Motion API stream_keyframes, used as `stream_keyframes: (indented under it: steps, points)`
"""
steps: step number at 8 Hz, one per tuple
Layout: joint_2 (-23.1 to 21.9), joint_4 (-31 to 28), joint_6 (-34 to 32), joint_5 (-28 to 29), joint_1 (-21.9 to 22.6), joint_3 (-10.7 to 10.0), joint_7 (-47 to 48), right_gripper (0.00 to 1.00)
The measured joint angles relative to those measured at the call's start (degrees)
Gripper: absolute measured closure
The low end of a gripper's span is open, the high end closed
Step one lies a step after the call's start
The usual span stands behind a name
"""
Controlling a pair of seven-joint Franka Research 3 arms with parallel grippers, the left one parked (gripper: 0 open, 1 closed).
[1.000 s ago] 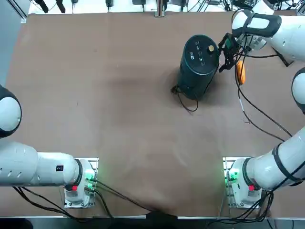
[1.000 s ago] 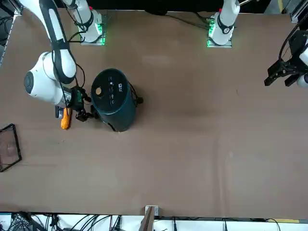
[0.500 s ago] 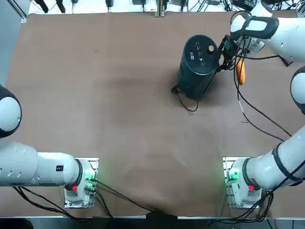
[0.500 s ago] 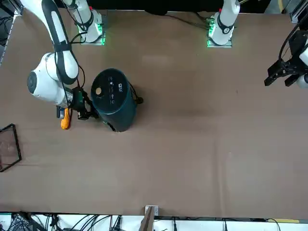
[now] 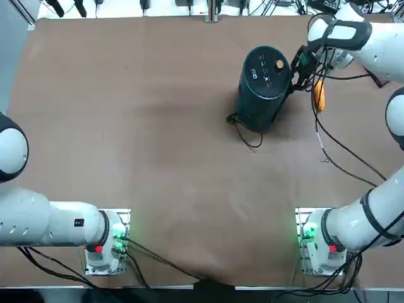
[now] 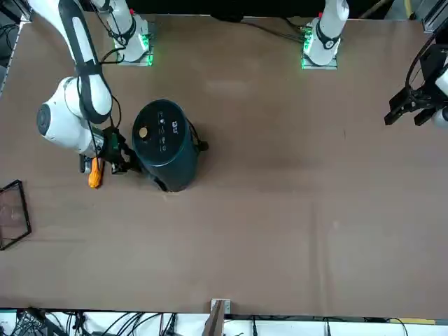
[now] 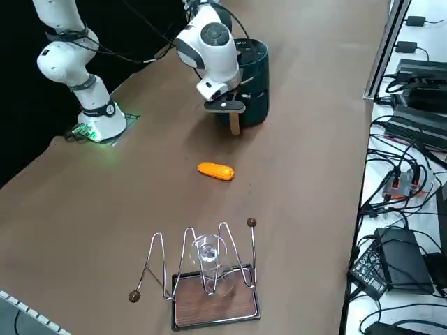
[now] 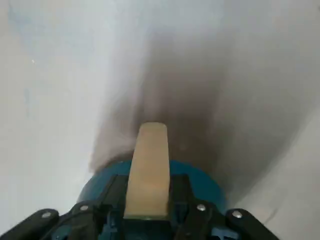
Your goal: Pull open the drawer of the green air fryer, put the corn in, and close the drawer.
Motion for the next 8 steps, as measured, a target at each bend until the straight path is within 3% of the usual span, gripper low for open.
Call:
stream_keyframes:
  steps: [4,8]
  points:
    - [0.4,0.1,0.0,0.2,-4.7,-0.5,-6.0,0.54]
    - [1.7,1.0,-0.1,0.1,-5.0,-0.5,-6.8,0.54]
